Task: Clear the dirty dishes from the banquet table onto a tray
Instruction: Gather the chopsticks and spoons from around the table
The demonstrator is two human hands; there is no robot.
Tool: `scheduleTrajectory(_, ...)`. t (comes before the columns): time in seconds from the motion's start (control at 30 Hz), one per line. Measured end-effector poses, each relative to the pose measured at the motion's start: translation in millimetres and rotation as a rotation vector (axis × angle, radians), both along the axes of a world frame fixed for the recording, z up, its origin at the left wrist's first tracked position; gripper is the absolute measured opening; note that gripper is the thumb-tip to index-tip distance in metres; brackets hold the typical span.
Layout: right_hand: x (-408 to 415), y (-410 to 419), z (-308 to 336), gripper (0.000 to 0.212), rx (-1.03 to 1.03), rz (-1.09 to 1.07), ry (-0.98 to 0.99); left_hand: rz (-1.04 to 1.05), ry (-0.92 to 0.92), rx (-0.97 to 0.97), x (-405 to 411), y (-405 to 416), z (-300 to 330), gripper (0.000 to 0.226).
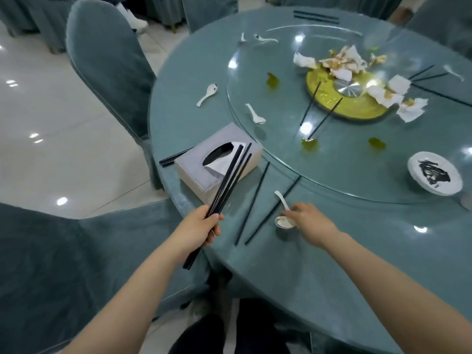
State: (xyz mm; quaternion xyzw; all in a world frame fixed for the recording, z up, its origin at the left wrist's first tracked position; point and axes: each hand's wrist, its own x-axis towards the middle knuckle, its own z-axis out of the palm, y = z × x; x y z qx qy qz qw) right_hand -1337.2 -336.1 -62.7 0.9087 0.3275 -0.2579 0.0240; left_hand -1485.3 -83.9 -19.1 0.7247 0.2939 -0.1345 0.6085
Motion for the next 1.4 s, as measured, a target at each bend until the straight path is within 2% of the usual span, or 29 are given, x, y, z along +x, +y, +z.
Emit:
scheduleTrajectory(0.1,3,-2,-2,0.042,0.029,-0.015,0.024,-0.002,0.024,-0.02,16,-7,-7,0.018)
scheduleTrajectory(0.23,13,-13,-6,0.046,0.129,-0.055,0.075,-0.046,0.061,0.061,40,-24,-19,0.016)
scheduleTrajectory(0.3,17,-18,-8,0.043,0.164,-0.059,0.07,-0.133,0.073,0.185,52,-36,-26,0.016)
scheduleTrajectory(0.43,21,-29,-14,0.029,0.191,-0.022,-0.024,-0.332,0.134,0.616,71,-60,-42,0.019)
scheduleTrajectory(0.5,27,-38,-15,0.031,0.203,-0.029,-0.025,-0.365,0.174,0.713,79,-72,-46,0.022)
scheduleTrajectory(0.67,43,-72,-19,0.027,0.205,-0.117,-0.039,-0.388,0.298,0.795,92,-96,-56,0.053)
scheduleTrajectory(0.77,47,-89,-22,0.024,0.248,-0.166,-0.043,-0.395,0.346,0.871,98,-105,-60,0.061)
scheduleTrajectory(0.83,48,-92,-25,0.025,0.285,-0.167,-0.05,-0.395,0.346,0.898,100,-109,-62,0.056)
scheduleTrajectory(1.0,50,-81,-30,0.042,0.31,-0.162,-0.023,-0.413,0.294,0.891,97,-114,-64,0.026)
scheduleTrajectory(1.23,47,-80,-36,0.052,0.277,-0.078,0.009,-0.475,0.368,0.849,97,-109,-57,0.014)
scheduleTrajectory(1.4,42,-81,-40,0.051,0.259,-0.054,-0.011,-0.459,0.387,0.854,94,-109,-56,0.019)
